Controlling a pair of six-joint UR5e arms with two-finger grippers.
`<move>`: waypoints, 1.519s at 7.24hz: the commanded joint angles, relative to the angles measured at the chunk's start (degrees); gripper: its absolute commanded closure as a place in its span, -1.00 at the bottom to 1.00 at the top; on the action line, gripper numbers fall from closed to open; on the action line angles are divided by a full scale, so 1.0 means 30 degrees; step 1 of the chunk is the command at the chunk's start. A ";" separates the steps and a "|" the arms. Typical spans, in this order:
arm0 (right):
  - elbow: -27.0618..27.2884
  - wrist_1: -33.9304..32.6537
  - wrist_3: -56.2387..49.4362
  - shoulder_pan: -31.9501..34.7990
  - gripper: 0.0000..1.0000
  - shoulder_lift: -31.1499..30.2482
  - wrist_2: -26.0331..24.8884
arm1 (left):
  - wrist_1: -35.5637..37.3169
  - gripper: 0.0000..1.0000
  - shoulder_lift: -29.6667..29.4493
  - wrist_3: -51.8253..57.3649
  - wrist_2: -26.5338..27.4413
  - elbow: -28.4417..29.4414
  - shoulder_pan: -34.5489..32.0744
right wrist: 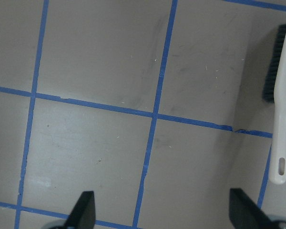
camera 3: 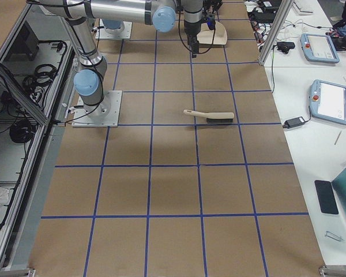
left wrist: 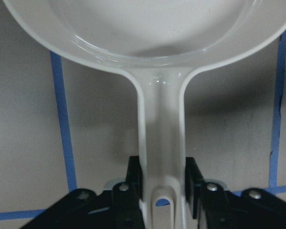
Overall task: Sweep and dump trash into bin
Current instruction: 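Lower the dustpan onto the table and open the left gripper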
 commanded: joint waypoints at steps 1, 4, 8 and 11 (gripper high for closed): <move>0.0001 0.0000 0.0000 0.0001 -1.00 0.0000 0.0000 | 0.0150 1.00 0.0038 0.0398 0.0003 -0.0406 -0.0098; 0.0001 -0.0029 0.0000 0.0001 -1.00 0.0000 0.0000 | 0.0413 -0.05 0.0038 0.0284 -0.0142 -0.0406 -0.0098; 0.0001 0.0000 0.0030 0.0001 -1.00 0.0000 0.0000 | 0.0095 -0.52 0.0998 0.0080 -0.0201 0.0205 -0.0039; 0.0001 -0.0029 0.0030 0.0001 -1.00 0.0000 0.0000 | -0.1135 -0.51 0.3313 -0.1764 -0.0726 0.0414 -0.0039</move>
